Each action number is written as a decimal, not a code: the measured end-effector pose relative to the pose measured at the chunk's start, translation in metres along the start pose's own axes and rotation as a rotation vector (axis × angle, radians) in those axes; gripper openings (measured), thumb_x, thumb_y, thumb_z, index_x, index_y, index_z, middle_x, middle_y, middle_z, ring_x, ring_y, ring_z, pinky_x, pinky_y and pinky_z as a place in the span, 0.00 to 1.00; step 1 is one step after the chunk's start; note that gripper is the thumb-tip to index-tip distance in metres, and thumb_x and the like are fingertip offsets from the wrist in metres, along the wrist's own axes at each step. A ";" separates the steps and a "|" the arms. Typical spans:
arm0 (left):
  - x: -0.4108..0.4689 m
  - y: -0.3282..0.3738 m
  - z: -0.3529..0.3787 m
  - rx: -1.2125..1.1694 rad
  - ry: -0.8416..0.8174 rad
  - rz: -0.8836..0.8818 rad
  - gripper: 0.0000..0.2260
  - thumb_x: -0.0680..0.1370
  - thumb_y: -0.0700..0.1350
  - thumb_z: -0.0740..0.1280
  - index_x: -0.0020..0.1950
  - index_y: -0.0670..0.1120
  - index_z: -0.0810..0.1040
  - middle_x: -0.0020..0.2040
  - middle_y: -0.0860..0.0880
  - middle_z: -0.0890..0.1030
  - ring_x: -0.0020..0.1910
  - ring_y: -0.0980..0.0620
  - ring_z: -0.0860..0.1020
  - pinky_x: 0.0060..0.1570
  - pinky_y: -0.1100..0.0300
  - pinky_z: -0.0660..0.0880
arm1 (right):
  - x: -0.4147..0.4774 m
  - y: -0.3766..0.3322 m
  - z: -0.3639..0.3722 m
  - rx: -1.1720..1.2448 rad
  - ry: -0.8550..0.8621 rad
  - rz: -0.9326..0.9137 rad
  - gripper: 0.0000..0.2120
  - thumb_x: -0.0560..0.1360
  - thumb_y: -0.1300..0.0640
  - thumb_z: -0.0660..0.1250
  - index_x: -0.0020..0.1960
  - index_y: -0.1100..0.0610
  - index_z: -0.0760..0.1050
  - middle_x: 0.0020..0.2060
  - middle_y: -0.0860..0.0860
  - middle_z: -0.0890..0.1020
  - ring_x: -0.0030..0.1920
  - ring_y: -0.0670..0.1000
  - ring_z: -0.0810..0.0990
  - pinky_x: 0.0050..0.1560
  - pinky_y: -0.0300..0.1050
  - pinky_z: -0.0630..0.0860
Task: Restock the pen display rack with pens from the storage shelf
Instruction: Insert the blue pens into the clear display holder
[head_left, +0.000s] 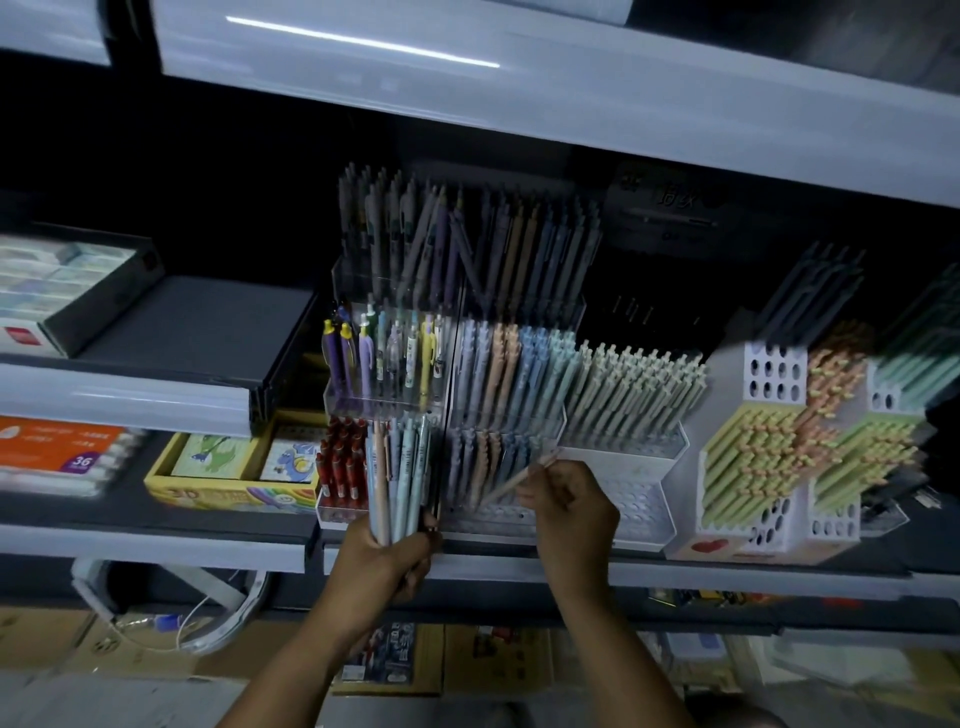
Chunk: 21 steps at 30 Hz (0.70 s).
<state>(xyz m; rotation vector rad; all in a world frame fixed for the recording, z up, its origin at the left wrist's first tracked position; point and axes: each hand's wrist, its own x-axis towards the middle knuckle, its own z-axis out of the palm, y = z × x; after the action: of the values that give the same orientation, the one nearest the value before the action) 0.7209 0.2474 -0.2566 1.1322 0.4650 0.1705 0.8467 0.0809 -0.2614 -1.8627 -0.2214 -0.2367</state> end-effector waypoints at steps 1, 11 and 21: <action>-0.001 0.001 0.000 -0.008 -0.007 -0.006 0.16 0.65 0.42 0.77 0.48 0.38 0.79 0.31 0.41 0.71 0.26 0.49 0.67 0.25 0.61 0.63 | -0.001 0.002 0.002 -0.041 -0.011 -0.034 0.06 0.79 0.56 0.71 0.43 0.52 0.79 0.36 0.45 0.85 0.39 0.44 0.85 0.42 0.52 0.83; -0.005 0.007 0.003 0.006 0.003 -0.009 0.17 0.69 0.46 0.78 0.48 0.39 0.76 0.29 0.43 0.67 0.24 0.50 0.66 0.23 0.61 0.64 | 0.004 0.008 0.021 -0.317 -0.161 -0.186 0.13 0.79 0.59 0.70 0.38 0.55 0.71 0.30 0.49 0.76 0.32 0.45 0.76 0.32 0.35 0.67; -0.006 0.007 -0.002 0.025 0.034 0.009 0.17 0.70 0.47 0.78 0.48 0.40 0.75 0.30 0.43 0.67 0.26 0.50 0.66 0.25 0.60 0.63 | 0.006 0.008 0.039 -0.446 -0.267 -0.115 0.18 0.81 0.57 0.68 0.36 0.53 0.64 0.30 0.52 0.72 0.33 0.53 0.77 0.33 0.42 0.69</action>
<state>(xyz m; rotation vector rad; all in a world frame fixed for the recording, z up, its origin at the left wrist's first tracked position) 0.7155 0.2499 -0.2492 1.1574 0.4933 0.1926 0.8562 0.1155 -0.2787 -2.3282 -0.4923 -0.1201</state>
